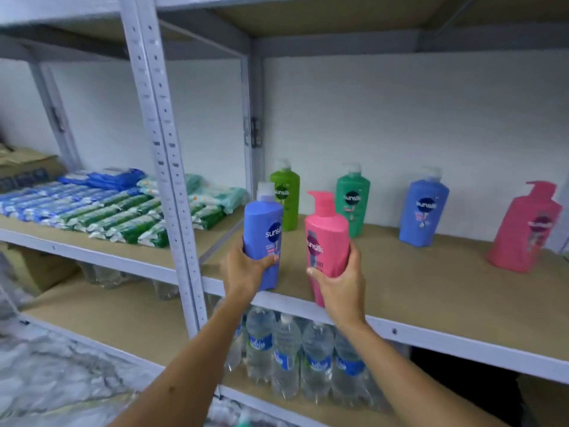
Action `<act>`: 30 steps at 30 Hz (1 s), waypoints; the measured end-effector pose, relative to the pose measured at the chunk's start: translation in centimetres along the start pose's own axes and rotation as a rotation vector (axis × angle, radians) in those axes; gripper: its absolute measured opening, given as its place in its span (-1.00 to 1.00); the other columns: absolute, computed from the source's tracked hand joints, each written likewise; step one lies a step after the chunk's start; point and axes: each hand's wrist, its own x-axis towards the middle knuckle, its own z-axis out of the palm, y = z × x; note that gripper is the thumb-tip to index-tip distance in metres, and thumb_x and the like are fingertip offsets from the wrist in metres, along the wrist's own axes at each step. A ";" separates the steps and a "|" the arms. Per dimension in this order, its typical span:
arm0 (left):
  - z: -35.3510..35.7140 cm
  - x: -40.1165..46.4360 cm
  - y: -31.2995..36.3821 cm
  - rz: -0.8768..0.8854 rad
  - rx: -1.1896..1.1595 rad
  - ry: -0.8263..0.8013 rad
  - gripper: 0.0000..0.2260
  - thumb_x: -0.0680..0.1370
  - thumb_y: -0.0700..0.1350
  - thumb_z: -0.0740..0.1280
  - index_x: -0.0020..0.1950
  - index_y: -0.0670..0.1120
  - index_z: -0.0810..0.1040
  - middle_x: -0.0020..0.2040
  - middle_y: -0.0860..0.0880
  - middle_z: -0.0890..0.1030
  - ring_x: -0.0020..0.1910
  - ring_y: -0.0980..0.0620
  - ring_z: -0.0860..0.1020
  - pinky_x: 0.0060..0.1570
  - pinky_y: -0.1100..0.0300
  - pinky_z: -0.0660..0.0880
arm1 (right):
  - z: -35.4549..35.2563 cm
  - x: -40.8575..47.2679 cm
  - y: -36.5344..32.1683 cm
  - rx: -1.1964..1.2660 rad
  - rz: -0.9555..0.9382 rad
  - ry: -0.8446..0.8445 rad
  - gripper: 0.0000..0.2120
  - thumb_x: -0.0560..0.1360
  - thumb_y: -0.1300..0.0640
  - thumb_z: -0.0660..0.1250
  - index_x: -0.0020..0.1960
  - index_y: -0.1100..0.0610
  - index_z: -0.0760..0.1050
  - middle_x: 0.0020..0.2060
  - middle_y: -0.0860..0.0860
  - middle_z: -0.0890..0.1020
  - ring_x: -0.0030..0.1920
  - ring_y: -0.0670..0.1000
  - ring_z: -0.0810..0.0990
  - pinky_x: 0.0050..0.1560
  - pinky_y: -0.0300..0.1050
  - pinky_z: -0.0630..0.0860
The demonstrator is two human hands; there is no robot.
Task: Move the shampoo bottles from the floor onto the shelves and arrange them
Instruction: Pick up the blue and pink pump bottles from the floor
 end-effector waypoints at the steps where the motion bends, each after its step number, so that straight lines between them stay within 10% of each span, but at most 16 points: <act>1: 0.3 0.7 -0.8 -0.007 -0.020 0.024 -0.53 0.25 -0.13 0.61 0.10 -0.06 0.54 -0.01 -0.02 0.66 -0.14 0.03 0.60 -0.22 0.13 0.54 | 1.2 0.2 0.8 0.027 0.005 0.024 -0.15 0.24 0.21 0.60 0.41 0.04 0.26 0.19 -0.02 0.56 0.10 -0.01 0.57 0.09 -0.15 0.51; 10: 1.1 6.1 -4.8 0.062 0.094 0.100 -0.39 0.31 0.02 0.56 0.30 -0.03 0.44 0.06 0.03 0.61 -0.04 -0.02 0.58 -0.08 0.03 0.54 | 10.2 4.2 4.9 0.070 0.033 -0.084 -0.07 0.27 0.38 0.43 0.43 -0.19 0.09 0.26 0.00 0.44 0.13 0.00 0.54 0.07 -0.05 0.57; 30: 0.6 6.2 -7.0 -0.160 0.503 0.046 -0.60 0.39 -0.01 0.49 0.06 -0.15 0.40 0.02 -0.15 0.60 0.01 -0.20 0.55 -0.13 0.07 0.42 | 11.2 4.2 4.5 -0.325 0.187 -0.253 -0.01 0.19 0.05 0.64 0.44 0.19 0.15 0.25 0.14 0.39 0.20 0.16 0.48 0.16 -0.05 0.43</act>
